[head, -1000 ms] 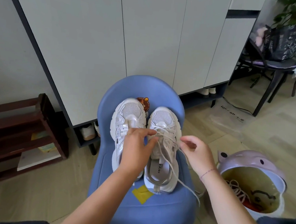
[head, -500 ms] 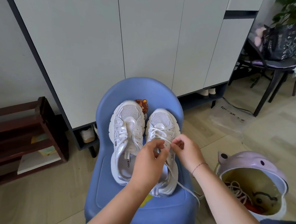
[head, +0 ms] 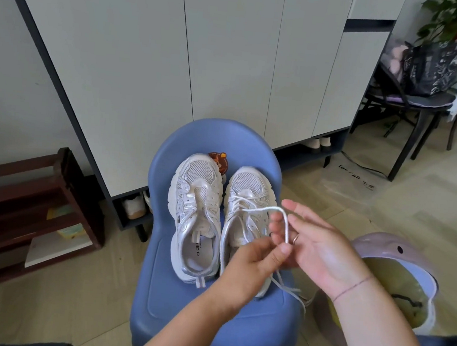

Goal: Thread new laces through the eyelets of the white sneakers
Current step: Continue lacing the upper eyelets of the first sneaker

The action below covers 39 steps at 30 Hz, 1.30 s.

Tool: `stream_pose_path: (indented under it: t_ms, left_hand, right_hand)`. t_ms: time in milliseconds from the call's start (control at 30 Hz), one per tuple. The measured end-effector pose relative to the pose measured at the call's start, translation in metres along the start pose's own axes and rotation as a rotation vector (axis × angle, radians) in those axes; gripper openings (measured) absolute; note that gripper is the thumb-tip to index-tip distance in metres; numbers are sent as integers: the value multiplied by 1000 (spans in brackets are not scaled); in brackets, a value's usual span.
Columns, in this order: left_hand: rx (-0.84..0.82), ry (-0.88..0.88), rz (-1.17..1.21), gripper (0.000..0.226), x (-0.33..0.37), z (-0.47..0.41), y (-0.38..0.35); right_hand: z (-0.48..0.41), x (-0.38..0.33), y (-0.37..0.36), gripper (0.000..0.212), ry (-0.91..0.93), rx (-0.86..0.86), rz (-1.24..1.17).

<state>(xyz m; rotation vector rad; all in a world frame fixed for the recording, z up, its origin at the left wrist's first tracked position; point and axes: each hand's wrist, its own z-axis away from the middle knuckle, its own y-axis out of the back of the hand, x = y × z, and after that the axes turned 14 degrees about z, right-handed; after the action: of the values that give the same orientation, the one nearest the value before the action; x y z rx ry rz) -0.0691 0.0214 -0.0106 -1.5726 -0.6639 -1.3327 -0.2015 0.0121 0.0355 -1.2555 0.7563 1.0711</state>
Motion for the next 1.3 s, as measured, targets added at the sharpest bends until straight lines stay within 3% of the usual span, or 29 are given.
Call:
stream_pose_path:
  t_ms: [133, 300, 333, 400, 433, 467, 567, 600, 833, 1000, 1067, 1200, 1300]
  left_hand:
    - [57, 57, -31, 12, -5, 5, 8]
    - [200, 49, -177, 24, 18, 16, 45]
    - [208, 56, -198, 28, 21, 18, 51]
    - [210, 75, -245, 33, 27, 21, 57]
    - [194, 80, -271, 34, 30, 22, 56]
    - [171, 81, -314, 34, 30, 22, 54]
    - [84, 81, -415, 33, 29, 17, 44]
    - [59, 83, -413, 33, 28, 16, 42]
    - [81, 66, -524, 27, 31, 18, 49]
    - [133, 49, -440, 25, 35, 18, 58]
    - [172, 16, -376, 24, 36, 15, 57]
    - [191, -22, -306, 15, 33, 8, 38]
    - [148, -59, -328, 8, 30, 3, 21]
  right_hand:
    - [-4, -3, 14, 26, 12, 115, -64]
    - [-27, 0, 43, 19, -28, 371, -86]
    - [-29, 3, 46, 17, -34, 408, 89]
    - [-25, 11, 41, 29, -9, 500, 792]
    - [-21, 15, 32, 35, 96, 494, 1059]
    - [-14, 20, 20, 35, 225, 416, 1166]
    - [8, 36, -19, 24, 383, -10, 1161]
    - [12, 41, -24, 20, 386, -69, 1196]
    - [3, 29, 5, 23, 336, 70, 1228]
    - [-3, 10, 34, 27, 366, 397, 1176]
    - [-4, 9, 38, 25, 347, 441, 1137]
    - [0, 14, 19, 15, 465, 261, 1333]
    - [1, 22, -2, 21, 363, -12, 1222]
